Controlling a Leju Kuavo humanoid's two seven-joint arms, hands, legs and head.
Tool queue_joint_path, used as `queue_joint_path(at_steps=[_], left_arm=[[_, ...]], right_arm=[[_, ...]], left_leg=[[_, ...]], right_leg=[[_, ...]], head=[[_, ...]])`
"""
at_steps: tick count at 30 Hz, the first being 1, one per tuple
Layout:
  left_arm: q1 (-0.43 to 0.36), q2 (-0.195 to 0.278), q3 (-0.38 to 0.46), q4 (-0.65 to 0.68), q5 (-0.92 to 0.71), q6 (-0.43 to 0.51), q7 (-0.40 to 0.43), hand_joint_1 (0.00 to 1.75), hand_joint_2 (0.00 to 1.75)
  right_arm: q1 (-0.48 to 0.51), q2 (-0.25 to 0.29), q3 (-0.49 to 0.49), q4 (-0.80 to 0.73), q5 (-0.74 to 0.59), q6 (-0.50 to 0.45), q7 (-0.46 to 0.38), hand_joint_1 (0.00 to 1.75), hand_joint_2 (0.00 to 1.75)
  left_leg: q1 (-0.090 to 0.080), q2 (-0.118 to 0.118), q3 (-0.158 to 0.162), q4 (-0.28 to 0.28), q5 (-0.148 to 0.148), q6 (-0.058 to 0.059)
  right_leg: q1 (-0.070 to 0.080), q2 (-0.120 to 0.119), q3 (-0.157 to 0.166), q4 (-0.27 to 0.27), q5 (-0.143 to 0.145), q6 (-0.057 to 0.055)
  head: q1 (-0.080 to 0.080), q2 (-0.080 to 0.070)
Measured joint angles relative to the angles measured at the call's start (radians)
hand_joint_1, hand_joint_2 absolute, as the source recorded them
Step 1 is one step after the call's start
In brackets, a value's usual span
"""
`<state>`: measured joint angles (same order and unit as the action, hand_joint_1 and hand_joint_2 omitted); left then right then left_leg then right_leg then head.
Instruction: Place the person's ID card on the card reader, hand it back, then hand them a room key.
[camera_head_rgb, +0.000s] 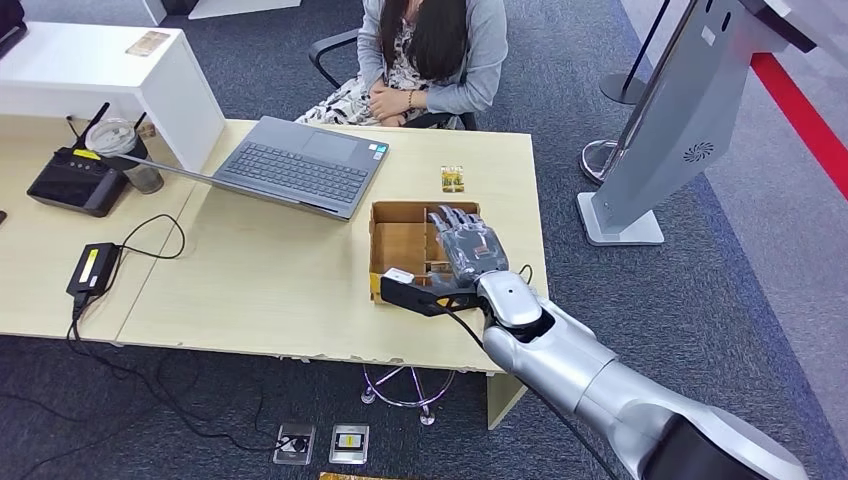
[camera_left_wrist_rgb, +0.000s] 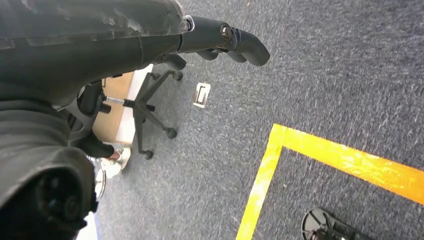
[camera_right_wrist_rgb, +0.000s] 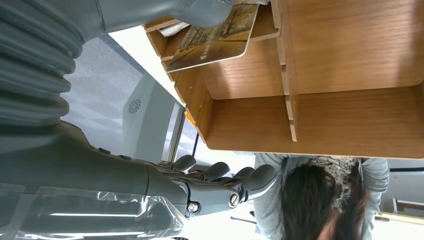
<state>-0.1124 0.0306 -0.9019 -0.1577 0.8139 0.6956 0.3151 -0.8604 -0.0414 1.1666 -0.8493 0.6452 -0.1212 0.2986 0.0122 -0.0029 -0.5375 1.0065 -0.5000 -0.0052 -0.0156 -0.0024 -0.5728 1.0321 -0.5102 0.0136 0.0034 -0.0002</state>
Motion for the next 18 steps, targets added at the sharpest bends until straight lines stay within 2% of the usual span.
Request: queue_joint_path(at_steps=[18], left_arm=[[-0.012,-0.030,0.029,0.065,-0.023,0.000,0.001,0.00,0.00]], right_arm=[[0.011,-0.010,-0.016,0.025,0.009,0.017,-0.005,0.00,1.75]], left_leg=[[0.000,0.000,0.000,0.000,0.000,0.000]], right_leg=[[0.000,0.000,0.000,0.000,0.000,0.000]], head=[[0.000,0.000]])
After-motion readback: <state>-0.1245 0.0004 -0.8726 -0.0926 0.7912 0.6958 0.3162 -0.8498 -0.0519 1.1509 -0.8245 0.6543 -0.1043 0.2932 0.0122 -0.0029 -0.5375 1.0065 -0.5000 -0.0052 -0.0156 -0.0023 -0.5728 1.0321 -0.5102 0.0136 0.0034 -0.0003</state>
